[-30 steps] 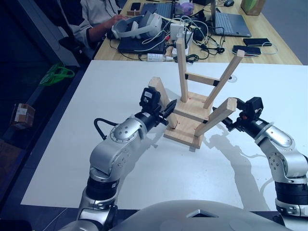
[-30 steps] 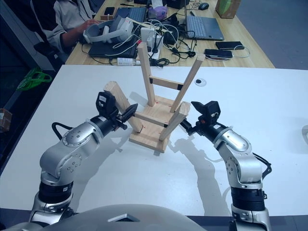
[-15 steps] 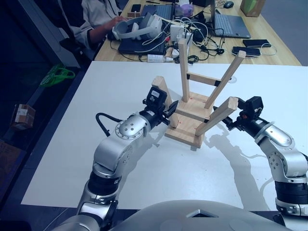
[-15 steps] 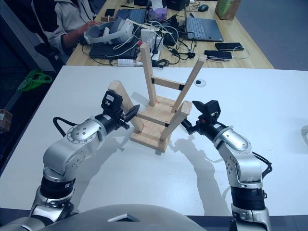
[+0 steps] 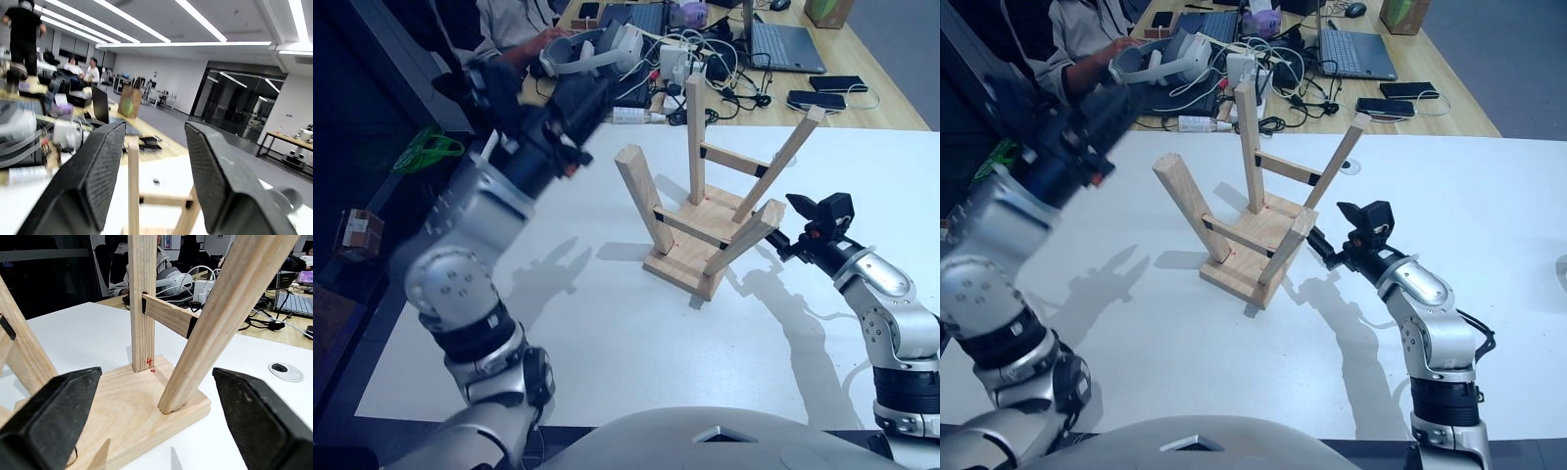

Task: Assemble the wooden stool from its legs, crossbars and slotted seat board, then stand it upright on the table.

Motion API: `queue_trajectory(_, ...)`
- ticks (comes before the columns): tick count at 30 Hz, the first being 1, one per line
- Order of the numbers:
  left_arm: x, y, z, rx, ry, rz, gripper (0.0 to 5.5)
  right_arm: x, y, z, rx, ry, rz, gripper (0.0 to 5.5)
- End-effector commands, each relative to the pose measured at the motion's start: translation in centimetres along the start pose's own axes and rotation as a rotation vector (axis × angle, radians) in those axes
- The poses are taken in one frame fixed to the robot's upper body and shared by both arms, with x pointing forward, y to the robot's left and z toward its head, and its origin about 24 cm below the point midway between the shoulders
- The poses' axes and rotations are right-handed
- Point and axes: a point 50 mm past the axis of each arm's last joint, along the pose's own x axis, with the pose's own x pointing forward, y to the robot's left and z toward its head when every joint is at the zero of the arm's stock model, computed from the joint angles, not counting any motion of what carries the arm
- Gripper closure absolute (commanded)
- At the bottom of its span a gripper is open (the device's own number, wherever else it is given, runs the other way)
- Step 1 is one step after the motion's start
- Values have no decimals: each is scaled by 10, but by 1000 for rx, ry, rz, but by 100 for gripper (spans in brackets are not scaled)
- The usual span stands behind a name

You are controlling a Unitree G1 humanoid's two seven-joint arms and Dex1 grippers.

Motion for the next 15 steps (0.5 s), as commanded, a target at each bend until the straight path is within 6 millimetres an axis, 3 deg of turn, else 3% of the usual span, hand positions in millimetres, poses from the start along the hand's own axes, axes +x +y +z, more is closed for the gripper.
queue_trajectory(1,28,4,26,91,-18,-1,327,7,-1,5,-3,-17,7,126)
queue_trajectory(3,40,4,20,122,24,5,327,10,0,7,-4,-22,14,126)
queue_trajectory(5,47,9,0,144,120,37,327,11,1,7,-3,-25,19,126)
queue_trajectory(7,47,15,-39,154,310,84,327,12,2,6,-1,-25,22,126)
queue_trajectory(10,27,14,-110,177,680,78,327,12,2,5,0,-22,24,126)
queue_trajectory(12,20,7,-123,211,743,39,327,11,2,5,-1,-19,22,126)
queue_trajectory(15,24,7,-116,242,708,41,327,11,1,4,-2,-14,19,126)
